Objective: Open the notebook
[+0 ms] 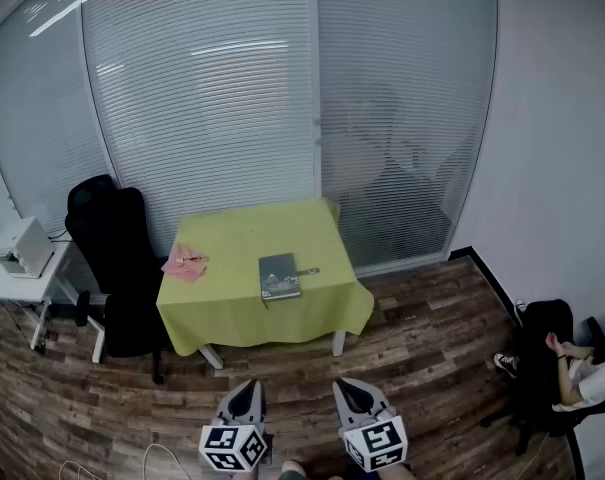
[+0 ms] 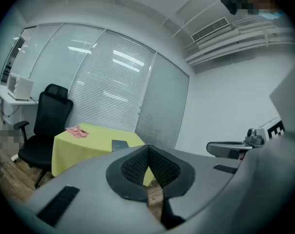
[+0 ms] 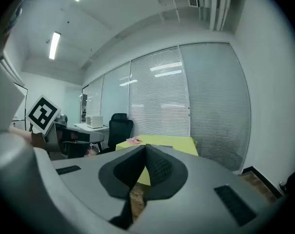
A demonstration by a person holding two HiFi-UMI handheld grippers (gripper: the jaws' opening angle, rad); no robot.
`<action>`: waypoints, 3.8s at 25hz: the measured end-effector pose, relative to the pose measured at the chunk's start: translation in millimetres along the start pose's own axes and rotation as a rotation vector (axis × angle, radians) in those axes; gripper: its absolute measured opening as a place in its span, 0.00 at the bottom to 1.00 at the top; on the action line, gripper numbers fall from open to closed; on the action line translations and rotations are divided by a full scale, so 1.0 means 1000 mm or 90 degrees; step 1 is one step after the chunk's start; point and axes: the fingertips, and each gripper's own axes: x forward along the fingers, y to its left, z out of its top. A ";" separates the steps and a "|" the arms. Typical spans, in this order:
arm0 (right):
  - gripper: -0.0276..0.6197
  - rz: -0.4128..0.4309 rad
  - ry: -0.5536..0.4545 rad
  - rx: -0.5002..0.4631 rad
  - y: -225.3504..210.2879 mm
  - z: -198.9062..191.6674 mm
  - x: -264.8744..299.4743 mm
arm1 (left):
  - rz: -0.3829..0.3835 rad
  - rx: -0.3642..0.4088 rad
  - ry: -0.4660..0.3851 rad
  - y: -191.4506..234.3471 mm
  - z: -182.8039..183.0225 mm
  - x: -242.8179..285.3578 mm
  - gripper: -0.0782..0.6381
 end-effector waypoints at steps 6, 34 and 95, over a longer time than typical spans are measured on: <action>0.06 0.000 0.004 0.000 -0.003 -0.005 -0.007 | 0.001 -0.008 -0.005 -0.004 -0.004 -0.003 0.14; 0.18 0.022 0.091 0.019 -0.070 -0.056 0.117 | 0.027 0.024 0.096 0.060 -0.033 0.132 0.29; 0.19 0.025 0.278 0.062 -0.192 -0.147 0.396 | -0.164 0.221 0.386 0.157 -0.127 0.423 0.34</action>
